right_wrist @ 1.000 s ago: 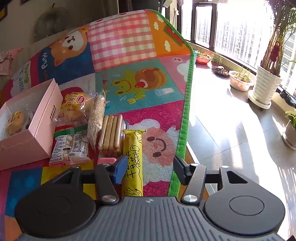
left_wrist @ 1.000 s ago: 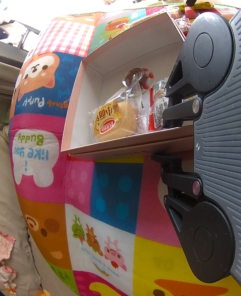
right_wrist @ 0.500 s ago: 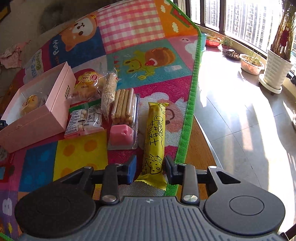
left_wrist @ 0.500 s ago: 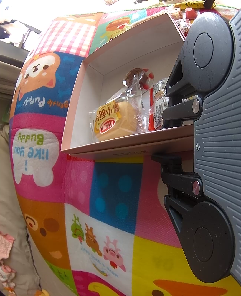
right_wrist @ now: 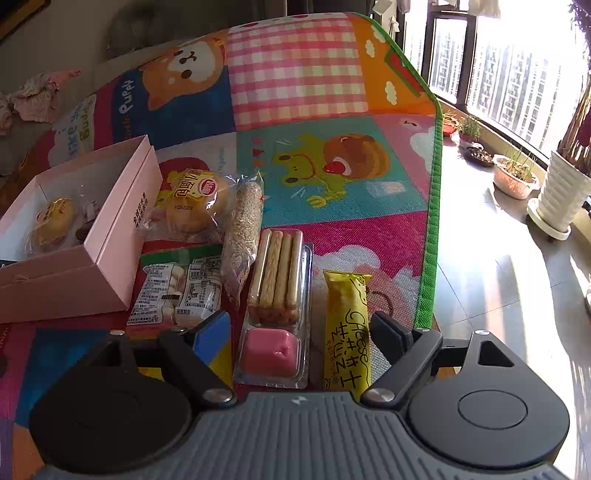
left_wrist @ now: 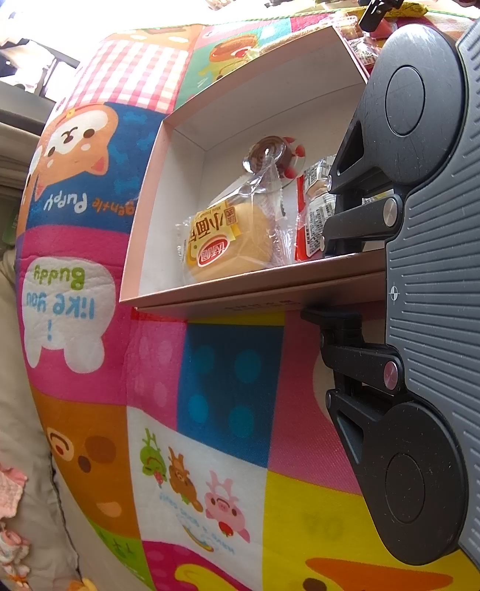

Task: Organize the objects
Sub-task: 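Move the right tool back to the yellow cheese stick, then grasp the yellow cheese stick with the right tool and lift it toward the box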

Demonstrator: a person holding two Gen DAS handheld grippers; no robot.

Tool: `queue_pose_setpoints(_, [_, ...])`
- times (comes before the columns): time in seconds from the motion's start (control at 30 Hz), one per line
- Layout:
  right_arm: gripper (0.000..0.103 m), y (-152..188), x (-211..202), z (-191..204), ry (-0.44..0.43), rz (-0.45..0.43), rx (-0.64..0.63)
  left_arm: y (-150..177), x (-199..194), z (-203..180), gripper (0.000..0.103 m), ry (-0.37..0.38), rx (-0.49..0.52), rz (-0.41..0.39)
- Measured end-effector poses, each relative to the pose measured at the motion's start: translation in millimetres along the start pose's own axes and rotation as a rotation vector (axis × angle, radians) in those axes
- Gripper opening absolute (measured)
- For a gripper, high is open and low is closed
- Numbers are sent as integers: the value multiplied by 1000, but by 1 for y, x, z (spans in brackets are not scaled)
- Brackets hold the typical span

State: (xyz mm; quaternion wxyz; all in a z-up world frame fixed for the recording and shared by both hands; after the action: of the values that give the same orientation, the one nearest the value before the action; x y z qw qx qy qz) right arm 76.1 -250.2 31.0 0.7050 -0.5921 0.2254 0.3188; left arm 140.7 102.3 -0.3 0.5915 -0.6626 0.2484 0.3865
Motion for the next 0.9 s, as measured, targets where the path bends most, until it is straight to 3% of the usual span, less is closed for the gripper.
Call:
queue_pose_setpoints(0.2, [83, 7, -7, -22, 28, -11, 93, 0, 0, 0, 20, -1, 1, 0])
queue_pose_setpoints(0.47, [82, 13, -30, -26, -18, -63, 138, 0, 0, 0, 20, -2, -1, 1])
queue_pose_setpoints(0.53, [77, 11, -36, -30, -10, -87, 157, 0, 0, -1, 20, -3, -1, 1])
queue_pose_setpoints(0.6, [63, 8, -37, -35, 8, -92, 165, 0, 0, 0, 20, -3, -2, 1])
queue_pose_setpoints(0.7, [49, 8, -31, -42, 31, -51, 174, 0, 0, 0, 20, -1, -3, 0])
queue_pose_setpoints(0.9, [47, 16, -26, -41, -5, -23, 175, 1, 0, 0, 20, -1, -2, -1])
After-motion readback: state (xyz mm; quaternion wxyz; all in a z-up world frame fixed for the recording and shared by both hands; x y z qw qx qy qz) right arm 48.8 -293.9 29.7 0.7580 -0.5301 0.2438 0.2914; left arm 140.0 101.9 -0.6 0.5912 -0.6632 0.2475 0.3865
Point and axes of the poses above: each gripper's, at about its wrist camera, not at the fingertips, and x roughly the way its jaws point, z to its left, y to its underside, the point moved 3 cm from there along x, roughly the way its jaws point, and after that the axes turned 15 degrees about -y, right-handed, at the moved point
